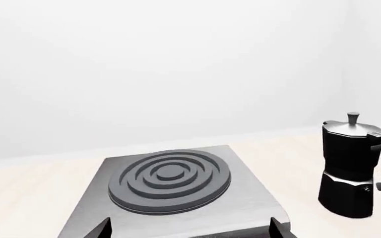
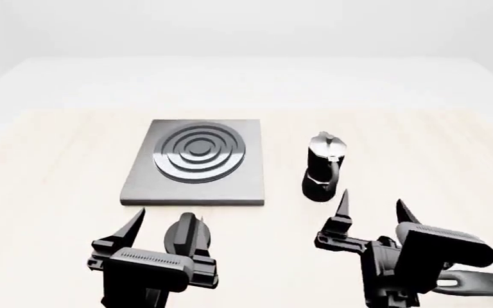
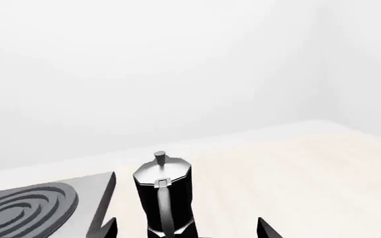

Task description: Put the frying pan on the stove.

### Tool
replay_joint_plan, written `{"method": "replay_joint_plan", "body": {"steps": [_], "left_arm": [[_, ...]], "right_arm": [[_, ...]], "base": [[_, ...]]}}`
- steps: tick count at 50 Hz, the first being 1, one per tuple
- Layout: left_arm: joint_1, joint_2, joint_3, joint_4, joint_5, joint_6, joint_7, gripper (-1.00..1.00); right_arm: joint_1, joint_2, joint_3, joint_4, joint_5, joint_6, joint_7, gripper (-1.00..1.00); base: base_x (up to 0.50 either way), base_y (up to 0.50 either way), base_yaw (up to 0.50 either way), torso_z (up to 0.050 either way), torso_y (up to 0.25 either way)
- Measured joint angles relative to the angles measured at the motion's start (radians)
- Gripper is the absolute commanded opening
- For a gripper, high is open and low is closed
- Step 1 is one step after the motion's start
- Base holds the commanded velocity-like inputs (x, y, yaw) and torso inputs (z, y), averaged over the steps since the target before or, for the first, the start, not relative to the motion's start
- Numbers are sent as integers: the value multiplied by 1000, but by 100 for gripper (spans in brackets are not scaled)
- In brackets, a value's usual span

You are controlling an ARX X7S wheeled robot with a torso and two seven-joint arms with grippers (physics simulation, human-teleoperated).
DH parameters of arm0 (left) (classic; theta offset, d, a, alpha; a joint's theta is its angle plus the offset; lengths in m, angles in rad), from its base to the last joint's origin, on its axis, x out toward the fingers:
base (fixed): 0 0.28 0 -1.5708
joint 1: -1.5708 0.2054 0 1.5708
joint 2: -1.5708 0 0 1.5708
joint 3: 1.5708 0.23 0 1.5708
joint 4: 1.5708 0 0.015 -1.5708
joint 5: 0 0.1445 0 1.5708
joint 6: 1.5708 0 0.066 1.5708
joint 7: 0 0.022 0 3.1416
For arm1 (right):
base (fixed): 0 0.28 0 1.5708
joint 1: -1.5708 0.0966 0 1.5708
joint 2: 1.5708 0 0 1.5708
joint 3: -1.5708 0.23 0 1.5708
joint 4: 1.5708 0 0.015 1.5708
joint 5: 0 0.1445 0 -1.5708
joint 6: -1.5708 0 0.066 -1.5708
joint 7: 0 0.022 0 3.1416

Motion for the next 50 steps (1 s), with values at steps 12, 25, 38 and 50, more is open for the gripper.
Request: {"method": "replay_joint_plan", "body": {"steps": [12, 25, 38, 50], "left_arm": [[-2, -8, 8, -11, -9, 9, -7, 100], [-4, -17, 14, -16, -20, 16, -16, 100], [-6, -26, 21, -25, -32, 24, -25, 100], [-7, -33, 26, -34, -42, 32, -33, 100]], "right_arm": [[-21, -41, 138, -80, 110, 57, 111, 100], [-72, -77, 267, -102, 291, 40, 176, 100], [-97, -91, 312, -62, 335, -43, 255, 100], [-83, -92, 301, -19, 249, -109, 403, 100]], "base": [[0, 0, 0, 0, 0], [0, 0, 0, 0, 0], [0, 0, 0, 0, 0], [0, 0, 0, 0, 0]]}}
